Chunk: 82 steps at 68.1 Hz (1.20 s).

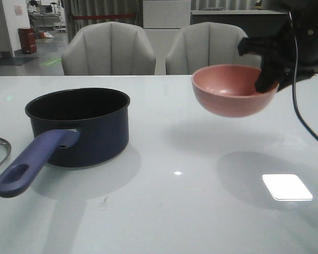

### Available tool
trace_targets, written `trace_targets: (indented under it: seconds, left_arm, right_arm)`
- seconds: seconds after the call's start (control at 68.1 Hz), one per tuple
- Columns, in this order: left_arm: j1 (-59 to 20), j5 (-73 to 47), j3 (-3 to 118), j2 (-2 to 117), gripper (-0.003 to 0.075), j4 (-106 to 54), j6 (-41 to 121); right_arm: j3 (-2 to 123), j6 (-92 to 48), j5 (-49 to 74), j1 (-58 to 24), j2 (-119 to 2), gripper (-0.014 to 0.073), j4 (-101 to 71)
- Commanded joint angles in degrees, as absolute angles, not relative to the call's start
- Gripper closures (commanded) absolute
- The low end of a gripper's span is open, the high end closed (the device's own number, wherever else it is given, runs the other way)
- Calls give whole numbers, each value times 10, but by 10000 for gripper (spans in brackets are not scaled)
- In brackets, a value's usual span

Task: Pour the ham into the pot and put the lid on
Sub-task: 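Grasp the pink bowl rim with the right gripper and lift it, then carry the pink bowl over the saucepan and tilt it to pour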

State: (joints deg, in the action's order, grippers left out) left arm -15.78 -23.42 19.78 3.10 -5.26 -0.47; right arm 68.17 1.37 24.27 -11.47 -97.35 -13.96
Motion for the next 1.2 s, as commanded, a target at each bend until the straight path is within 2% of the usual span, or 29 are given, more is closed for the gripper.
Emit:
trace_targets:
  seconds: [0.0,0.397,0.558,0.749,0.97,1.087,1.19]
  left_arm:
    - [-162,-189,213,38,262,-54,-5]
    - [-162,-189,213,38,262,-54,-5]
    - [-162,-189,213,38,262,-54,-5]
    - [-162,-189,213,38,262,-54,-5]
    - [-162,-189,213,38,262,-54,-5]
    - [-162,-189,213,38,262,-54,-5]
    - [-162,-189,213,38,262,-54,-5]
  right_arm:
    - [746,-8,238,-135,-937,454,-149]
    - [976,-16,328,-285,-1031,454,-125]
    - [1030,-16,301,-323,-1074,454,-101]
    - [998,-12,120,-347,-1071,454,-86]
    - [860,-17,-200,-370,-1067,454,-33]
    - [777,-86,-386,-378,-1074,454,-30]
    - [755,-161,-457,-382,-1085,454,-30]
